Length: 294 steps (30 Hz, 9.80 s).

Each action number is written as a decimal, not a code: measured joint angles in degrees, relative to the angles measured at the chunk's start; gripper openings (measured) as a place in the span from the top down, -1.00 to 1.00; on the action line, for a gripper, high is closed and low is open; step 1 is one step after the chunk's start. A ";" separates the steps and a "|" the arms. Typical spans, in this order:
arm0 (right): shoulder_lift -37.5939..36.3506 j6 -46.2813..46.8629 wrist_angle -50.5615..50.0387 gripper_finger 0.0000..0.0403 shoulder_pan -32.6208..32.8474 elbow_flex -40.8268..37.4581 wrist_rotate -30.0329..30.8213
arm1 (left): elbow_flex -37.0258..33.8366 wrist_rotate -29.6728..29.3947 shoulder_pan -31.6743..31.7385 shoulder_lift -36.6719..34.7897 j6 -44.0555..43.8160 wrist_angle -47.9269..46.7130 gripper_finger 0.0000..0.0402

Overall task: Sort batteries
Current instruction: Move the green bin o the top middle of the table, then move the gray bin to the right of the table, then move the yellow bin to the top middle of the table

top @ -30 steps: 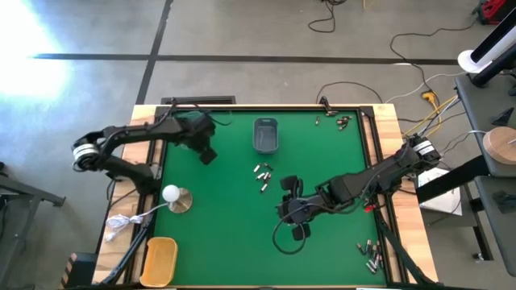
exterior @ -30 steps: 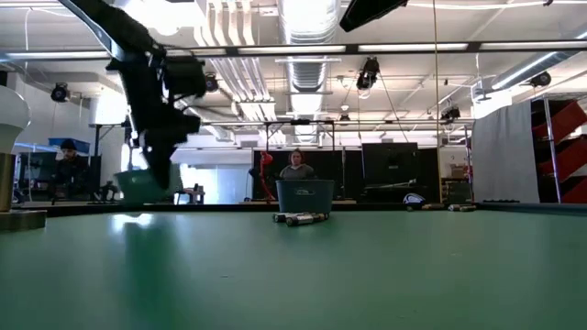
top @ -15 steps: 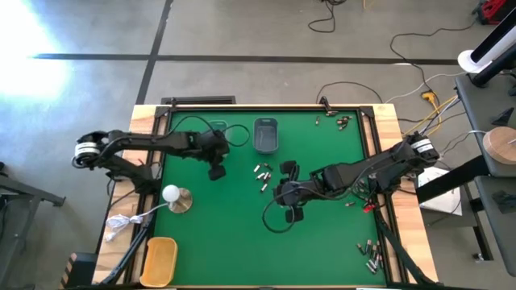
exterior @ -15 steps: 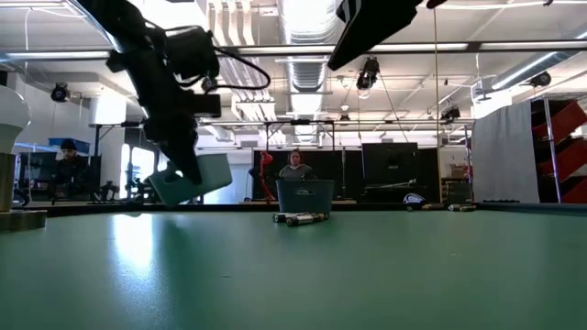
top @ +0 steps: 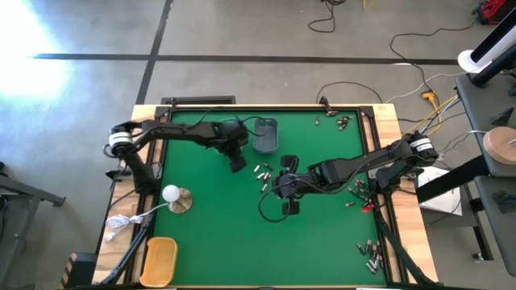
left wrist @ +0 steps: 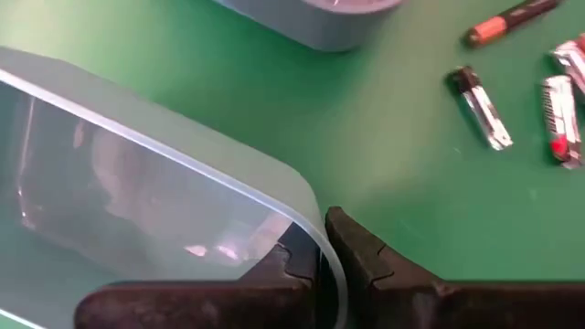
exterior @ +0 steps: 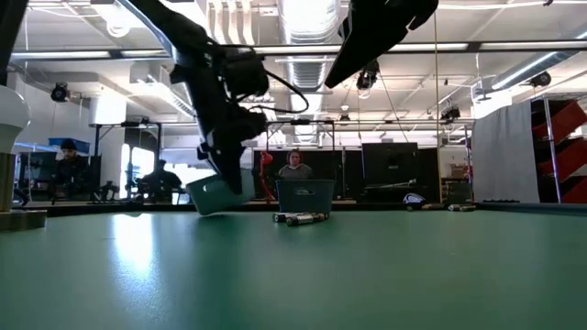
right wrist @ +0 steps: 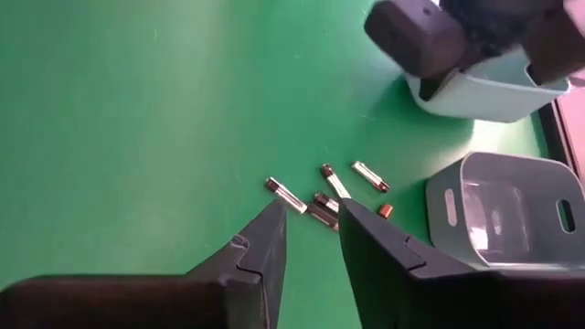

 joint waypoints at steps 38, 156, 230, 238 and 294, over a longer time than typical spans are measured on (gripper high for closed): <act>3.37 -2.66 10.24 0.10 -7.18 -3.85 -0.15 | 3.49 -2.20 2.66 3.37 2.50 3.16 0.56; 0.35 -22.87 -1.16 0.54 -32.44 -14.87 -4.69 | -43.68 1.31 -27.34 -39.71 -15.47 45.80 0.56; -0.87 -10.21 12.20 0.68 -6.01 -5.71 -3.19 | 3.14 12.46 -77.96 -2.22 -104.86 -18.16 0.57; -0.87 -8.98 9.86 0.64 -5.92 -5.79 -3.19 | 3.11 12.15 -77.96 -2.17 -102.52 -19.21 0.64; 7.74 -25.83 5.92 0.18 6.96 3.60 -11.77 | 11.78 -10.97 -49.52 4.13 -1.40 -9.86 1.00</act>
